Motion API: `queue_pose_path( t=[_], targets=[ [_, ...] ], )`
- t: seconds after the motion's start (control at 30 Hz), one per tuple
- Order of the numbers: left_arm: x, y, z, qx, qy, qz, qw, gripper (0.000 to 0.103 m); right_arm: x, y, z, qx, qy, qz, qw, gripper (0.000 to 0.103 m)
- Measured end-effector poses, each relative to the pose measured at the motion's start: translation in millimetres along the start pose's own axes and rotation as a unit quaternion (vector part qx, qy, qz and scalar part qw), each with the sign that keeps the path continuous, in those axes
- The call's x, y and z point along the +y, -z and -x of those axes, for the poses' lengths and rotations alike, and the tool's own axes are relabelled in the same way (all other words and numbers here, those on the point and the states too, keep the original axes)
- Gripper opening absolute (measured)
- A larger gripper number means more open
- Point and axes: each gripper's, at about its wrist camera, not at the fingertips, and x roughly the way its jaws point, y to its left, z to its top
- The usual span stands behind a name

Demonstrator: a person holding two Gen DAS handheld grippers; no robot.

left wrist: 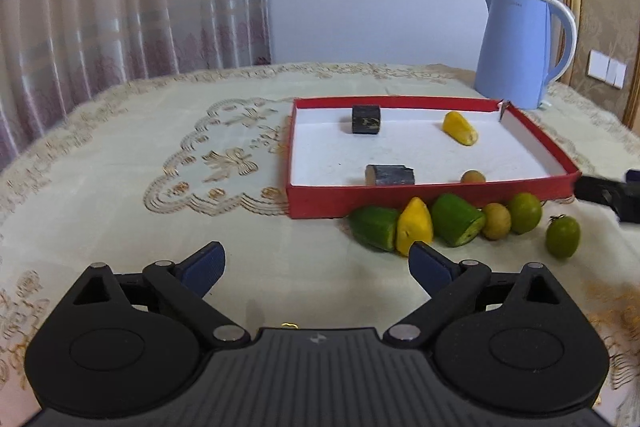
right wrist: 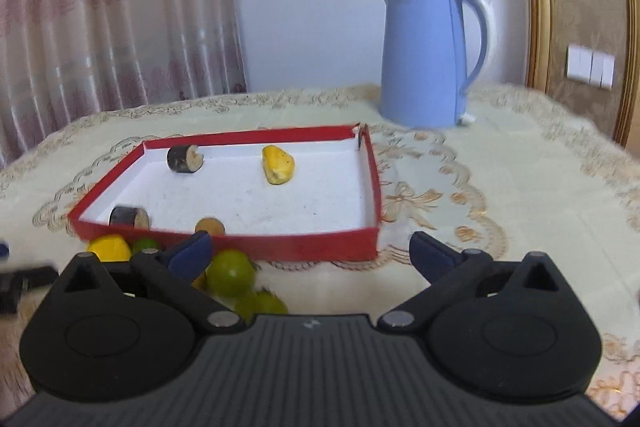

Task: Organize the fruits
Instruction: 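Grasp the round green tomato with the right gripper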

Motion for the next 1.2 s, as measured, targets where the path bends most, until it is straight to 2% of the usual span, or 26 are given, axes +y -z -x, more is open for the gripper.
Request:
queue_pose_path(
  t=[0.13, 0.37, 0.4, 0.47, 0.63, 0.7, 0.73, 0.77, 0.83, 0.87, 1.0, 1.07, 1.2],
  targets=[
    [-8.1, 3.9, 0.0, -0.008, -0.019, -0.012, 0.9997, 0.099, 13.0, 9.8, 6.0, -0.002, 0.008, 0.075, 0.997, 0.103],
    [-14.1, 11.3, -6.7, 0.007, -0.026, -0.019, 0.9995, 0.099, 11.5, 14.1, -2.0, 0.024, -0.032, 0.063, 0.997, 0.102],
    [-14.4, 11.8, -7.4, 0.007, -0.027, -0.021, 0.9994, 0.099, 9.8, 14.0, -3.8, 0.027, -0.038, 0.056, 0.997, 0.099],
    [-14.1, 12.3, -8.6, 0.008, -0.027, -0.023, 0.9994, 0.099, 6.8, 14.0, -7.8, 0.036, -0.043, 0.045, 0.997, 0.084],
    [-12.8, 14.3, -14.2, 0.019, -0.022, -0.017, 0.9994, 0.099, 10.1, 17.7, -13.2, 0.048, -0.046, 0.051, 0.996, 0.081],
    [-12.8, 14.6, -16.8, 0.022, -0.023, -0.017, 0.9994, 0.099, 14.0, 17.6, -14.5, 0.05, -0.05, 0.057, 0.996, 0.076],
    [-13.0, 14.8, -16.7, 0.022, -0.022, -0.017, 0.9994, 0.099, 14.3, 17.1, -15.7, 0.053, -0.054, 0.055, 0.996, 0.068],
    [-13.1, 14.8, -16.1, 0.02, -0.021, -0.017, 0.9994, 0.099, 14.8, 16.5, -17.9, 0.059, -0.059, 0.053, 0.995, 0.054],
    [-13.4, 14.8, -15.0, 0.018, -0.019, -0.019, 0.9995, 0.099, 17.8, 16.6, -23.5, 0.072, -0.071, 0.055, 0.993, 0.039],
    [-13.7, 14.9, -14.6, 0.018, -0.019, -0.019, 0.9995, 0.099, 20.3, 17.1, -25.5, 0.075, -0.07, 0.059, 0.993, 0.037],
    [-13.4, 14.5, -15.7, 0.019, -0.023, -0.02, 0.9994, 0.099, 25.8, 19.2, -28.7, 0.077, -0.063, 0.071, 0.992, 0.037],
    [-12.9, 14.2, -16.3, 0.02, -0.023, -0.017, 0.9994, 0.099, 22.7, 19.2, -28.8, 0.077, -0.065, 0.061, 0.993, 0.032],
    [-12.3, 14.1, -16.0, 0.018, -0.023, -0.017, 0.9994, 0.099, 15.4, 19.2, -22.8, 0.057, -0.044, 0.047, 0.996, 0.032]
  ],
)
